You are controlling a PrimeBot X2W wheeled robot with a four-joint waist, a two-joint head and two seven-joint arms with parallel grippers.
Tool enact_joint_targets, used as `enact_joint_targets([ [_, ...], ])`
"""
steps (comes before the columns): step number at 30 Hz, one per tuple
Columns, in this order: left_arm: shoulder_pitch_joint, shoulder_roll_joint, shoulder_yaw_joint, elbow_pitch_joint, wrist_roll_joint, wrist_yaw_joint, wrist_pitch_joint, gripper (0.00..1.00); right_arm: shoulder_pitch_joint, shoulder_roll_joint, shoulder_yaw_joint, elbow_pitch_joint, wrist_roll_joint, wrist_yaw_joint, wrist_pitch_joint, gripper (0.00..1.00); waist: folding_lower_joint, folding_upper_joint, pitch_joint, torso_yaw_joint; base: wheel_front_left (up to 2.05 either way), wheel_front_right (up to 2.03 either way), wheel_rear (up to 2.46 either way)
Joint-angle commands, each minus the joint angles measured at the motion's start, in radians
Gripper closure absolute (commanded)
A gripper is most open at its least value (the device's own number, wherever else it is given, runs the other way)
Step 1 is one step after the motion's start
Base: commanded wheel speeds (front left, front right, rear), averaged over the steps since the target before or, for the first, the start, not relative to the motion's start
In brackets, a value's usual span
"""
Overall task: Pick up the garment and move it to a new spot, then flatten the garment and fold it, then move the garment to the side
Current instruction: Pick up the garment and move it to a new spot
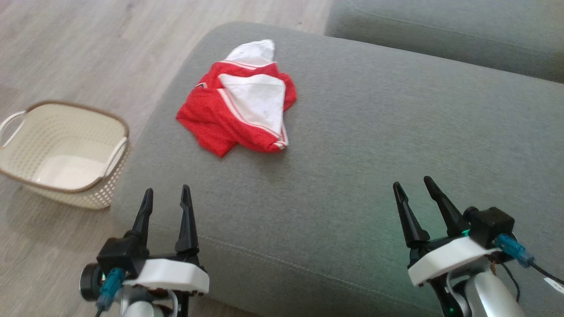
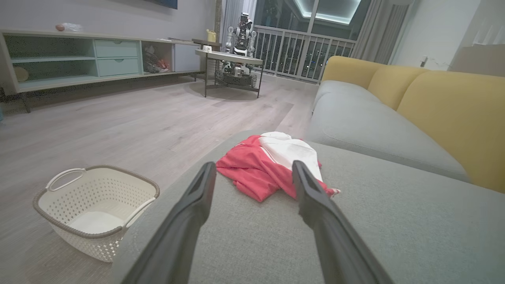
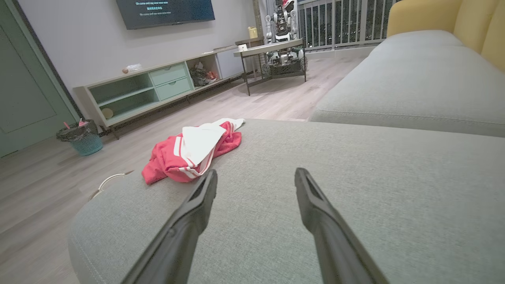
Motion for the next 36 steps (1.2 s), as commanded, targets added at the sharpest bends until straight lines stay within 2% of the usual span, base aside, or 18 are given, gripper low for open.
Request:
enact_joint_targets([
  [1,-0.020,-0.004,0.035,-0.038,-0.006,0.009,-0.005,0.00,-0.016,-0.014,0.027,-0.033,0.007,0.000,-0.002,0.00,0.0000,0.0000,0.006,0.030,0.00,0.00,0.00],
  [9,-0.005,-0.004,0.042,-0.037,-0.008,0.008,-0.005,0.00,-0.008,-0.012,0.033,-0.028,0.016,0.000,-0.002,0.00,0.0000,0.0000,0.007,0.094,0.00,0.00,0.00],
  [22,-0.014,-0.004,0.045,-0.061,-0.024,0.025,-0.005,0.00,-0.032,-0.013,0.045,-0.037,0.021,0.000,0.003,0.00,0.0000,0.0000,0.044,0.111,0.00,0.00,0.00],
  [27,-0.079,-0.004,0.054,-0.020,-0.029,-0.016,-0.005,0.00,-0.047,-0.029,0.022,-0.076,0.006,0.000,0.023,0.00,0.0000,0.0000,0.100,0.093,0.00,0.00,0.00],
  [33,-0.228,0.015,0.074,0.088,-0.037,-0.074,0.001,0.00,-0.085,-0.068,0.010,-0.173,-0.007,0.000,0.070,0.00,0.0000,0.0000,0.199,0.049,0.00,0.00,0.00],
  [36,-0.371,0.052,0.052,0.165,-0.030,-0.125,0.076,0.00,-0.094,-0.096,-0.007,-0.247,-0.004,0.000,0.100,0.00,0.0000,0.0000,0.259,0.033,0.00,0.00,0.00],
])
